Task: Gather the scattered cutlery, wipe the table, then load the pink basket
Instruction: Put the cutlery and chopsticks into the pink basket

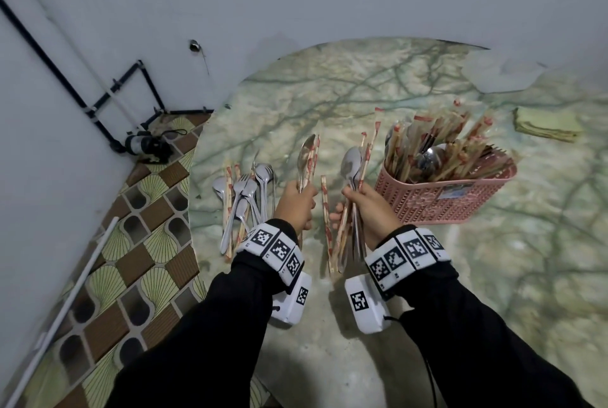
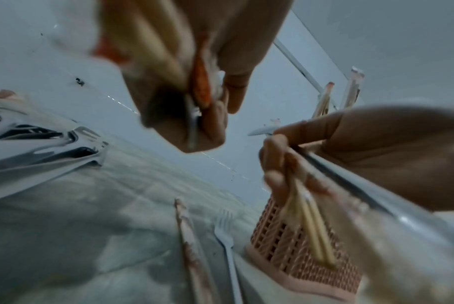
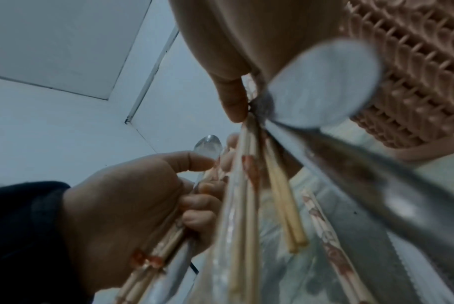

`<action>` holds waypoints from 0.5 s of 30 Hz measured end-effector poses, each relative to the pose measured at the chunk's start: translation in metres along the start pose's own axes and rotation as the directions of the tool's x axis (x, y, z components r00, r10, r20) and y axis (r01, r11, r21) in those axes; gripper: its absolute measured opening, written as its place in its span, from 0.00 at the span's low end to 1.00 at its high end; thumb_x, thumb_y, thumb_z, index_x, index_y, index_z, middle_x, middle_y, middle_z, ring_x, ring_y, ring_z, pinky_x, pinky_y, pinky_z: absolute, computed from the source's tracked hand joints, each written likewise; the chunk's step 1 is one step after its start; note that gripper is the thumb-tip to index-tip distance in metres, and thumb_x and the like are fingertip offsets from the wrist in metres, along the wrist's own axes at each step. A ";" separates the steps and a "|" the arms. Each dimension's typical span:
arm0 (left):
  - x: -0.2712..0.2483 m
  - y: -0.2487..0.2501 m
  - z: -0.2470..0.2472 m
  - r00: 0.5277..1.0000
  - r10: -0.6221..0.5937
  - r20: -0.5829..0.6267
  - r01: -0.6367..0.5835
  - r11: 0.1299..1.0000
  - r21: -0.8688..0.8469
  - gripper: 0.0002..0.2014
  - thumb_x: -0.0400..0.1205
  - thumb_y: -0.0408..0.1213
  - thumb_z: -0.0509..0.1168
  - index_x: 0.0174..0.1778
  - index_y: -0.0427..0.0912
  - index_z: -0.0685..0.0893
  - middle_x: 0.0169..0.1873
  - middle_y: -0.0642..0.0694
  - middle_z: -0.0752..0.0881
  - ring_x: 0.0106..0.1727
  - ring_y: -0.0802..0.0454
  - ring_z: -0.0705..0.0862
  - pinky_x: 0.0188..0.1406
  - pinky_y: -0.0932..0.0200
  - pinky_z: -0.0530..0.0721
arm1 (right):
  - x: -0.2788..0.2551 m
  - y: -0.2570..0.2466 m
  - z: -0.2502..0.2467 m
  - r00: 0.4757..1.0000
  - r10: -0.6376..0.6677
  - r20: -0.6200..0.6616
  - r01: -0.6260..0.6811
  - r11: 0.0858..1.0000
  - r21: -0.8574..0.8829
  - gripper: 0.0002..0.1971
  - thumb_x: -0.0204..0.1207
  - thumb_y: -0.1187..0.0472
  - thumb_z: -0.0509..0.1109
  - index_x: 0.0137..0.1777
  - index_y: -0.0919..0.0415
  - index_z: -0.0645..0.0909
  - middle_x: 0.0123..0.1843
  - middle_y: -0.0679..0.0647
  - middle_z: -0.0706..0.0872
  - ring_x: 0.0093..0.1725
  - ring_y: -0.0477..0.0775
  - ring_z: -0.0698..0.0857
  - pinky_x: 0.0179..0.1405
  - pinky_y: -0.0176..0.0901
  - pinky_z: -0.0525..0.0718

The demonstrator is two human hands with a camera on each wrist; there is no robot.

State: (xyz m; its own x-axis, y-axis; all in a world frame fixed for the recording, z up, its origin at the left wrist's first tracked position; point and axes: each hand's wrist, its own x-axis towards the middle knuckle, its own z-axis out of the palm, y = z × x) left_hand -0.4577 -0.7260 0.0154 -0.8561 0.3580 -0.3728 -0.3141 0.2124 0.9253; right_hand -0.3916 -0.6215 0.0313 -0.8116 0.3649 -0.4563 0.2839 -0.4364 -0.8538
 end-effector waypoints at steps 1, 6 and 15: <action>-0.002 0.002 0.001 1.000 0.013 0.011 -0.013 1.000 -0.022 0.03 0.82 0.37 0.56 0.43 0.44 0.71 0.27 0.49 0.68 0.21 0.56 0.62 0.16 0.65 0.61 | -0.004 -0.001 -0.002 0.999 -0.017 0.031 0.018 1.000 -0.014 0.09 0.85 0.66 0.55 0.43 0.57 0.71 0.26 0.58 0.76 0.19 0.51 0.81 0.21 0.39 0.80; -0.015 0.019 0.004 0.996 0.074 0.053 -0.060 0.970 -0.235 0.09 0.83 0.34 0.55 0.36 0.43 0.72 0.19 0.54 0.68 0.15 0.59 0.61 0.12 0.68 0.60 | -0.019 -0.001 -0.020 0.989 -0.032 0.145 0.044 0.996 -0.078 0.11 0.85 0.66 0.55 0.59 0.52 0.75 0.22 0.51 0.71 0.19 0.48 0.74 0.18 0.37 0.75; -0.044 0.056 0.037 0.956 0.219 0.193 -0.079 0.830 -0.552 0.12 0.83 0.34 0.44 0.39 0.42 0.70 0.20 0.53 0.68 0.17 0.59 0.64 0.18 0.66 0.62 | -0.068 -0.039 -0.056 0.971 -0.088 0.222 0.082 0.996 0.034 0.14 0.78 0.69 0.44 0.43 0.63 0.72 0.22 0.52 0.68 0.19 0.47 0.65 0.22 0.38 0.61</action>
State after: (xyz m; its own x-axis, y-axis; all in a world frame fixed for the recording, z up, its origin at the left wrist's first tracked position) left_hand -0.4226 -0.6966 0.0807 -0.8084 0.5643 -0.1672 -0.4198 -0.3537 0.8359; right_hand -0.3189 -0.5838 0.0813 -0.9265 0.2098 -0.3125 0.1986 -0.4329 -0.8793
